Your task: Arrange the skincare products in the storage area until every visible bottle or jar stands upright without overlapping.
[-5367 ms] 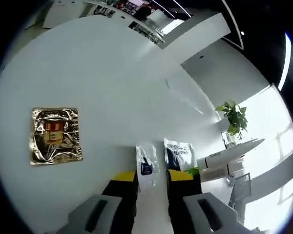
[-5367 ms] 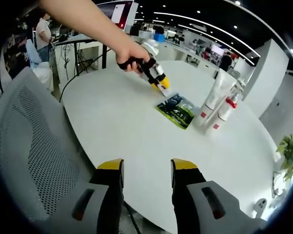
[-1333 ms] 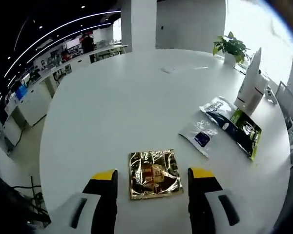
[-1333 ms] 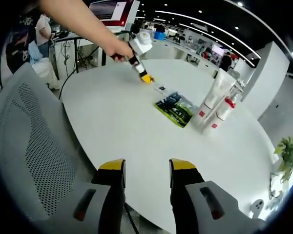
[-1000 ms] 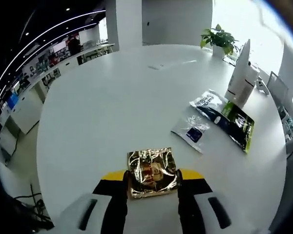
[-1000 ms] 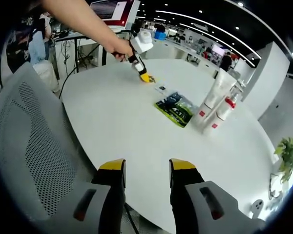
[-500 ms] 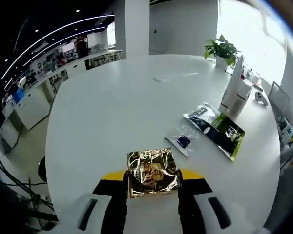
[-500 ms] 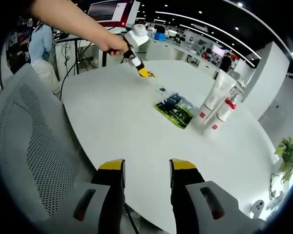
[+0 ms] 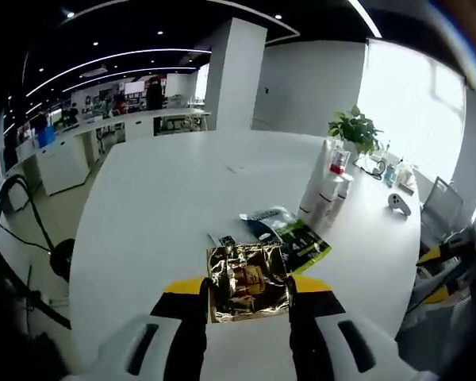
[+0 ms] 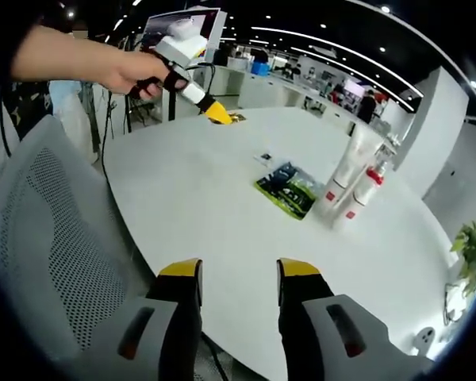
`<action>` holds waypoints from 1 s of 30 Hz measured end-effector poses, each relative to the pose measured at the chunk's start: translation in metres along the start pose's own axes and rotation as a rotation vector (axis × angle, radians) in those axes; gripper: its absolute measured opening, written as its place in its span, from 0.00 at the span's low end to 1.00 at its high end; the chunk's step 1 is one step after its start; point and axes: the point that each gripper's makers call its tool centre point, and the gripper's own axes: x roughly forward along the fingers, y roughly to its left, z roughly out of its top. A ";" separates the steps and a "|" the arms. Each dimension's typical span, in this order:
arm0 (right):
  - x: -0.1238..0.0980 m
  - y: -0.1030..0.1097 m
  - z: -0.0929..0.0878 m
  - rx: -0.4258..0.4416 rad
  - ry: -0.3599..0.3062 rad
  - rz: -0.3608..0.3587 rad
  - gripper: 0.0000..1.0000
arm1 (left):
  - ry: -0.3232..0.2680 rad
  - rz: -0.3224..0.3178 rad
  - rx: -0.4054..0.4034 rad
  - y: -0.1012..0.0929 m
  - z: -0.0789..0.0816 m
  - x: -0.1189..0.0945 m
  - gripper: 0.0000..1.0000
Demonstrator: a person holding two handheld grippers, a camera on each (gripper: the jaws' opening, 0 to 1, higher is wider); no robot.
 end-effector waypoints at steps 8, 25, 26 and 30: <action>-0.001 0.006 0.006 0.033 -0.032 0.039 0.36 | 0.008 -0.061 0.061 -0.068 -0.029 -0.023 0.41; -0.020 0.030 0.045 0.320 -0.187 0.291 0.38 | 0.020 -0.121 0.338 -0.133 -0.072 -0.069 0.41; -0.022 0.035 0.047 0.360 -0.183 0.340 0.38 | 0.011 -0.134 0.353 -0.139 -0.072 -0.071 0.41; -0.022 0.040 0.067 0.595 -0.210 0.455 0.40 | -0.012 -0.173 0.420 -0.154 -0.072 -0.076 0.41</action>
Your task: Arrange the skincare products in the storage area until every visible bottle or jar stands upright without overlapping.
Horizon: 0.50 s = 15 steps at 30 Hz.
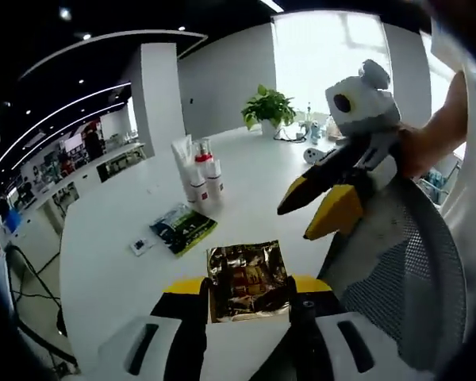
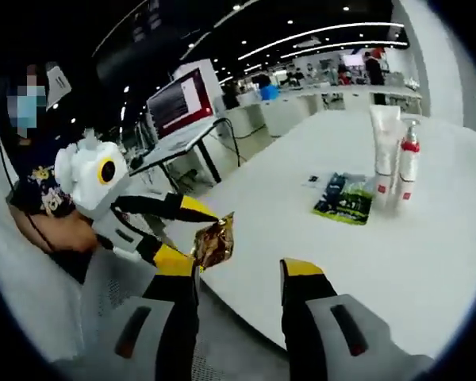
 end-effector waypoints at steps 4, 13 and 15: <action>0.011 0.016 -0.007 0.130 0.033 0.101 0.37 | -0.052 -0.063 0.026 -0.020 0.008 -0.003 0.41; 0.009 0.037 -0.025 0.219 0.103 0.210 0.01 | -0.112 -0.122 0.062 -0.039 0.017 -0.011 0.41; 0.006 0.036 -0.021 0.257 0.083 0.226 0.00 | -0.132 -0.137 0.011 -0.040 0.021 -0.012 0.41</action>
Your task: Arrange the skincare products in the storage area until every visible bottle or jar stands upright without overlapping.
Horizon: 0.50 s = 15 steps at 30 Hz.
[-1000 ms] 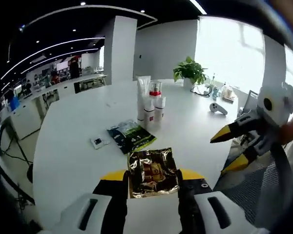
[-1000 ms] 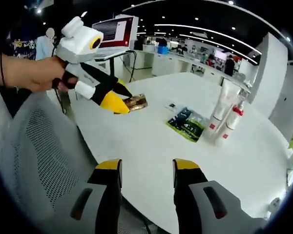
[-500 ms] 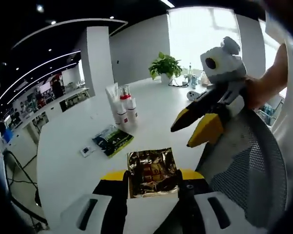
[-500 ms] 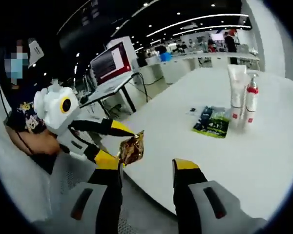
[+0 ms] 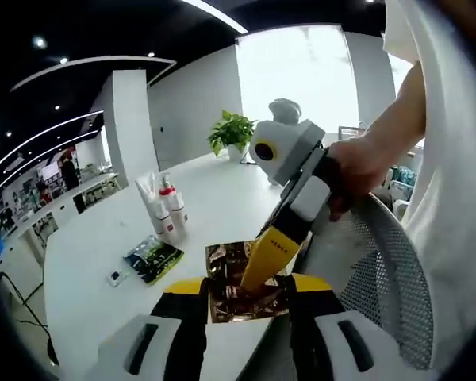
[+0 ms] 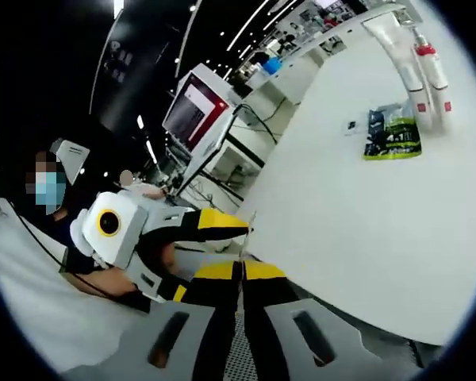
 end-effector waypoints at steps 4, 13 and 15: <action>-0.011 0.004 0.029 0.094 -0.160 0.043 0.00 | -0.090 -0.004 -0.203 0.013 0.014 -0.007 0.47; -0.026 0.027 0.061 0.196 -0.376 0.203 0.00 | -0.321 -0.181 -0.691 0.022 0.055 -0.024 0.28; -0.022 0.032 0.062 0.196 -0.382 0.220 0.00 | -0.352 -0.215 -0.744 0.020 0.059 -0.026 0.18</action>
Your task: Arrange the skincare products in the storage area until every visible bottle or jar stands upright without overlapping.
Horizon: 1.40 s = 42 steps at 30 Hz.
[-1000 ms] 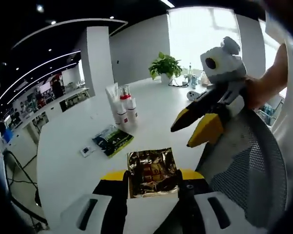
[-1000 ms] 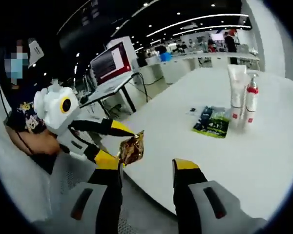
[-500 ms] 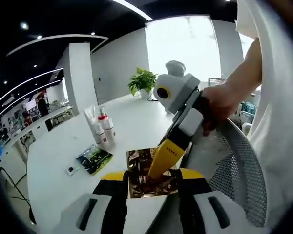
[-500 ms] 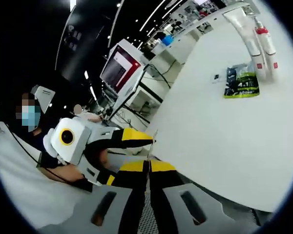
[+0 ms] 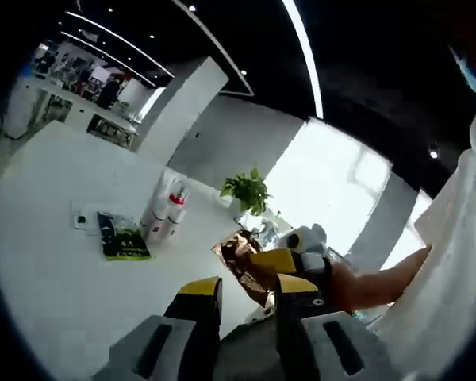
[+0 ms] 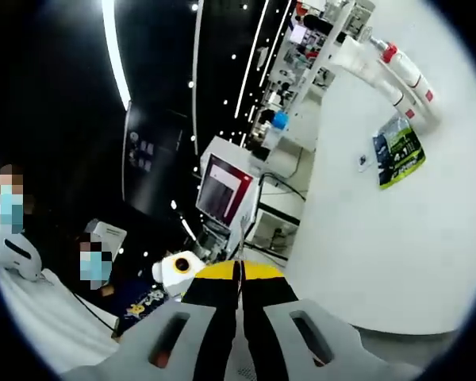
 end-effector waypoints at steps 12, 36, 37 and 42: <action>0.015 0.005 -0.007 -0.077 0.036 -0.007 0.04 | 0.071 -0.024 -0.045 0.002 -0.013 -0.005 0.03; -0.002 -0.001 -0.009 -0.261 0.121 -0.121 0.00 | 0.052 -0.048 -0.207 0.008 -0.008 -0.011 0.00; -0.003 0.000 -0.008 -0.268 0.119 -0.123 0.00 | 0.053 -0.058 -0.216 0.007 -0.007 -0.011 0.00; -0.008 -0.002 -0.010 -0.333 0.161 -0.140 0.01 | 0.059 -0.064 -0.233 0.006 -0.008 -0.009 0.00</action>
